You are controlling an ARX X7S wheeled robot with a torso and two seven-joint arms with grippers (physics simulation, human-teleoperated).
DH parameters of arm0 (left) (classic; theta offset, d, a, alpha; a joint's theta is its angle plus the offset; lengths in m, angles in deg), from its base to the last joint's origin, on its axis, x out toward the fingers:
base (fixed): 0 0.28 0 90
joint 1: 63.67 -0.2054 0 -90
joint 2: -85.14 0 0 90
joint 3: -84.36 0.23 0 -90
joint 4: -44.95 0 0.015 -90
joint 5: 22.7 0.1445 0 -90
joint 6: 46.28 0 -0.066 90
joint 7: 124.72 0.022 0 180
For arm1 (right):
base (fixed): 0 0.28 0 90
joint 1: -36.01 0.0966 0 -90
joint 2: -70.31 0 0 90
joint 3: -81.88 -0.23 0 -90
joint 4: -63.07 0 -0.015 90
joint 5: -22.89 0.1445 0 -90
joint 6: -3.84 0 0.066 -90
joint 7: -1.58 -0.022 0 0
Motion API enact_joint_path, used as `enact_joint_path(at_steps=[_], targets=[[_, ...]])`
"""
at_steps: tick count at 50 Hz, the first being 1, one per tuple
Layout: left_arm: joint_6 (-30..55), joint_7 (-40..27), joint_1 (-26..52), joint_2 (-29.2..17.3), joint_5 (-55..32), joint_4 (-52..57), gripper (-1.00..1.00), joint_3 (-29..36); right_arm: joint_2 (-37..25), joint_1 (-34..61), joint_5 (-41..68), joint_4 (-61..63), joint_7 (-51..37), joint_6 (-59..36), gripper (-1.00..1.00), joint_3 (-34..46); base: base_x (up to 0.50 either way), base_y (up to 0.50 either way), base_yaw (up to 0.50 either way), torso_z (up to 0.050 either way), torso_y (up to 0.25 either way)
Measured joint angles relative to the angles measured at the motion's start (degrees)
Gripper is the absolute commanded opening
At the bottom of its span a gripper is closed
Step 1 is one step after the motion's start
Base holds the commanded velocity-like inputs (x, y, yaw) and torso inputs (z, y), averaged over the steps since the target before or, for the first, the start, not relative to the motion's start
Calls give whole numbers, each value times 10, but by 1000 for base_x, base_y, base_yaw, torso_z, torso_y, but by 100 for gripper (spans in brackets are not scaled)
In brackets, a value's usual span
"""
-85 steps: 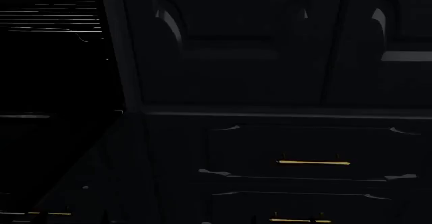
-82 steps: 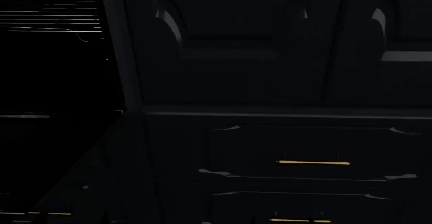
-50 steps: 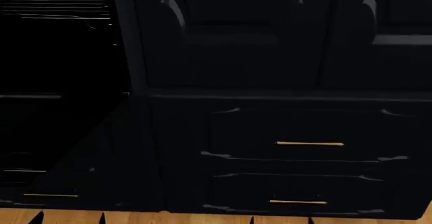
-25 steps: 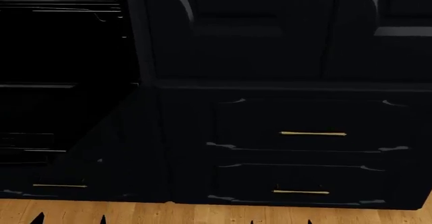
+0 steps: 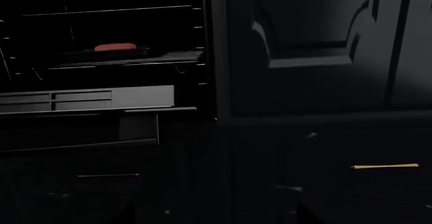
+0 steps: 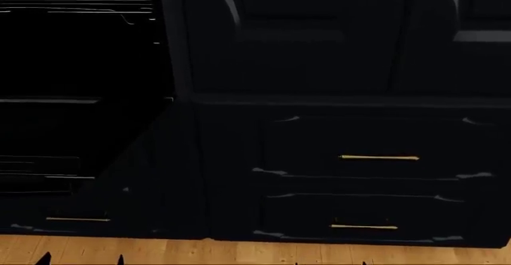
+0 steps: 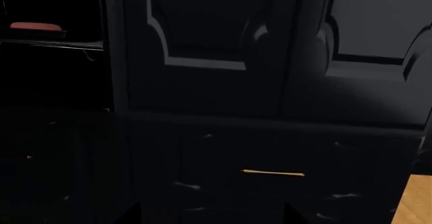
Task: Close the oven door
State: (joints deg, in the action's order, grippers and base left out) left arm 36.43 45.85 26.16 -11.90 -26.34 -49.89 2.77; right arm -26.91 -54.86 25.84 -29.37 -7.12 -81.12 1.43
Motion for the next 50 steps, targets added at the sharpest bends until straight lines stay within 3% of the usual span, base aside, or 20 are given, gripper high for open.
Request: enact_joint_path(at_steps=[27, 50], targets=[[-9, -10, -5, -15, -5, -26, 100, 13, -7, 1, 16, -35, -7, 2, 100, 14, 0, 0, 0, -33, 0], [-50, -14, 22, -15, 10, -218, 100, 32, 3, 10, 59, -206, 11, 49, 100, 15, 0, 0, 0, -33, 0]])
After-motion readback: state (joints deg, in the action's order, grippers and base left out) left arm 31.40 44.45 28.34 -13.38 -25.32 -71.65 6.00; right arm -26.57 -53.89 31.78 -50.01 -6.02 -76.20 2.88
